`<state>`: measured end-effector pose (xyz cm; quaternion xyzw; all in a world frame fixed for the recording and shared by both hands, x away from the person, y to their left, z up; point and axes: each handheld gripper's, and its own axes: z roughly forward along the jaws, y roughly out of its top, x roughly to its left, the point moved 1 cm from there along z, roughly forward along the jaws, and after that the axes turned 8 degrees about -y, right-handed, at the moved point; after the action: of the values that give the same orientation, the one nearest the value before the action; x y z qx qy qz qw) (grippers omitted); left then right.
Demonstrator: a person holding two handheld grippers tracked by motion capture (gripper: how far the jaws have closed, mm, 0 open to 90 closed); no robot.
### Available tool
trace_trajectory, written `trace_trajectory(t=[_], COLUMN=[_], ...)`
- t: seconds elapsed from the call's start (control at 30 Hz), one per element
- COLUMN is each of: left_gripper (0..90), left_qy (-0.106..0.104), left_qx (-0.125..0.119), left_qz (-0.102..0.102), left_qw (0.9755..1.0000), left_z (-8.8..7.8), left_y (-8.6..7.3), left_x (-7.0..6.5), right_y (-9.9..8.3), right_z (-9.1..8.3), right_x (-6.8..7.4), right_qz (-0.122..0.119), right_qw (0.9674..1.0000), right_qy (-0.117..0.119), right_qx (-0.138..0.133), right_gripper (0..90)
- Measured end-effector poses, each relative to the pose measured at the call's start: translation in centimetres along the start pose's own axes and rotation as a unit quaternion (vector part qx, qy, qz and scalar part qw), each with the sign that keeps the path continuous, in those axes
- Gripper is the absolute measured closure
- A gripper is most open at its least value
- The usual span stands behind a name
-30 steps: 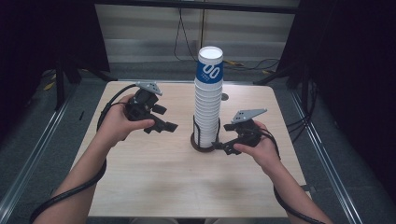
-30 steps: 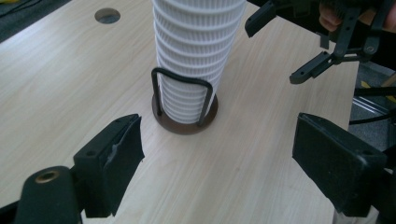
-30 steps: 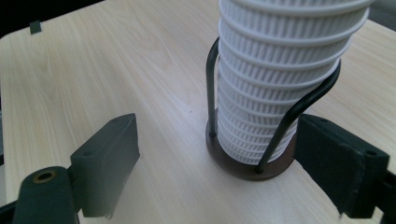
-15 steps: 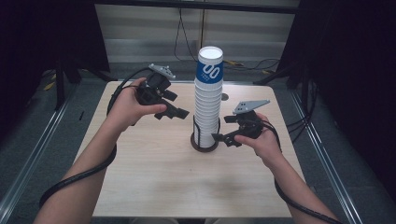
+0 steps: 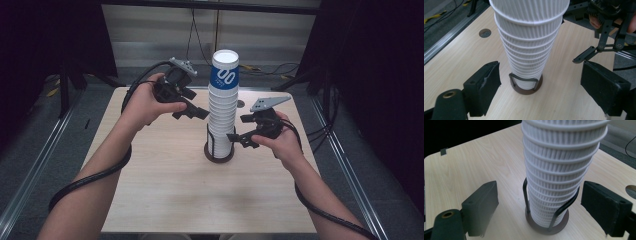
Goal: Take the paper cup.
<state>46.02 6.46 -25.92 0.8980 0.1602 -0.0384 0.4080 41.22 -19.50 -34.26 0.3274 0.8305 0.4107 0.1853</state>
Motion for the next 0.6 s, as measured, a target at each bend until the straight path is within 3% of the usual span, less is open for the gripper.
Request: trace_trajectory(t=[0.4, 0.6], left_gripper=[15.4, 15.3], left_qy=[0.005, 0.006], left_qx=[-0.006, -0.017], left_qz=[0.007, 0.007], left_qw=[1.0, 0.9998], left_z=[-0.2, -0.1], left_y=[1.9, 3.0], left_x=[0.4, 0.7], right_y=[1.9, 2.6], right_z=[0.3, -0.1], right_x=[0.1, -0.3], right_qz=[-0.019, -0.016], right_qw=[0.9998, 0.9998], right_qy=[-0.003, -0.008], right_qx=[-0.001, -0.009], right_gripper=[13.5, 13.5])
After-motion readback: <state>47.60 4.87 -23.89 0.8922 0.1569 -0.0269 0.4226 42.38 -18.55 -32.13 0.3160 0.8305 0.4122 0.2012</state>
